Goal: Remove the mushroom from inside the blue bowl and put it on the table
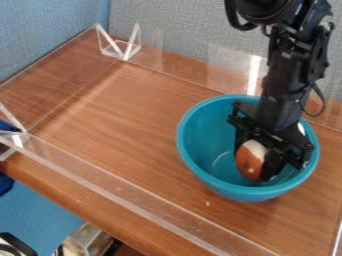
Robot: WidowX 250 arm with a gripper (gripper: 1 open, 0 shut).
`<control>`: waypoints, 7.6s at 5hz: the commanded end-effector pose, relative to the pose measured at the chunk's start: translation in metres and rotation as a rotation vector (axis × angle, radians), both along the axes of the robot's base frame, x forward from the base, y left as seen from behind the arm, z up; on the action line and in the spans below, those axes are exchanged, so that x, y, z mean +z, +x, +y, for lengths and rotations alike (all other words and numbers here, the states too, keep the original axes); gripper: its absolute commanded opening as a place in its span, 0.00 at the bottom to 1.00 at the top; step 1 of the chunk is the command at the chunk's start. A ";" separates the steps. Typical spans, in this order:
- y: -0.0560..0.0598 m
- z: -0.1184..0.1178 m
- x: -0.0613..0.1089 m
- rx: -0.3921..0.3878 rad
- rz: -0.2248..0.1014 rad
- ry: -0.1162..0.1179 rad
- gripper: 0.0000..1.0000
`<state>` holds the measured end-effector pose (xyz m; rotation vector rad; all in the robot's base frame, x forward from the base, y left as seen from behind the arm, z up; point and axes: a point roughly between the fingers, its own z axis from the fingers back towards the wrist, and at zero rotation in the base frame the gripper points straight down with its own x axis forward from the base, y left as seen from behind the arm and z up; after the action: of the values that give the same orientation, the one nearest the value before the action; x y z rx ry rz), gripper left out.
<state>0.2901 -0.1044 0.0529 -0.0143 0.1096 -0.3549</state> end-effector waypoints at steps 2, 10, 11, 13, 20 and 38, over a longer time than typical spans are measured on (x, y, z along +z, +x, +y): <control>0.003 -0.018 0.024 -0.048 -0.069 -0.034 0.00; -0.003 -0.041 -0.015 0.032 -0.036 -0.098 0.00; -0.010 -0.040 -0.016 0.008 -0.039 -0.096 0.00; -0.024 -0.040 -0.017 0.008 -0.048 -0.089 0.00; -0.040 -0.040 -0.023 -0.005 -0.072 -0.069 0.00; -0.034 0.171 0.060 0.958 -0.252 0.069 0.00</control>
<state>0.2524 0.0651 0.1072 0.0459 -0.1171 0.6027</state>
